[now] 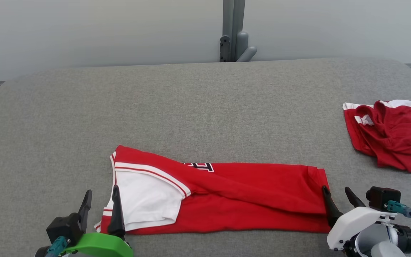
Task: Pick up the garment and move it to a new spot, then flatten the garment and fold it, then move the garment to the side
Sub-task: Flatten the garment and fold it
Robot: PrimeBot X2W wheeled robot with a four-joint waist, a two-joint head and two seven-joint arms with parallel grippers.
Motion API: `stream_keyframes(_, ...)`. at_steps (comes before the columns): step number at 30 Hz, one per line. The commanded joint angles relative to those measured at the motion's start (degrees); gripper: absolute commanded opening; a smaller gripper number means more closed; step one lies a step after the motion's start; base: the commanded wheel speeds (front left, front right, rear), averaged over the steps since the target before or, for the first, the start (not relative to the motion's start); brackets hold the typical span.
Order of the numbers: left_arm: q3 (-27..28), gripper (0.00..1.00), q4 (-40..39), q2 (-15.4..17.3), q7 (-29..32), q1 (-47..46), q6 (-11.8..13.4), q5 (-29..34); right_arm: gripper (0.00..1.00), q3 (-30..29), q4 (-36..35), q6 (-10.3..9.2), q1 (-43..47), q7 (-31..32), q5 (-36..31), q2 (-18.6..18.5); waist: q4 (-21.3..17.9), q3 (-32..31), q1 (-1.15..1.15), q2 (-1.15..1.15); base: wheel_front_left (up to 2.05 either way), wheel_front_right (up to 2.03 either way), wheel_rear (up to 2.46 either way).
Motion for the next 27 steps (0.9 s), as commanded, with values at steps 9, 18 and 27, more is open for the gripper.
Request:
stream_keyframes(9,0.8,1.0,0.24,-0.48,-0.49,-1.23,-0.05,0.65,1.0,0.08,9.63,-0.06,-3.32,2.46,2.32,-0.97,2.76,1.08,0.0,0.0,0.0,0.0,0.0)
stream_keyframes(18,1.69,1.0,0.27,-1.0,-0.48,-1.07,-0.24,1.36,0.25,3.77,13.93,-0.06,-4.59,4.48,7.71,-0.22,2.42,1.85,0.0,0.0,0.0,0.0,0.0)
stream_keyframes(27,2.17,1.0,0.49,-1.45,-0.5,-0.62,-0.44,2.0,0.0,4.97,12.19,-0.06,-6.61,2.17,14.74,-1.66,1.27,1.41,0.0,0.0,0.0,0.0,0.0)
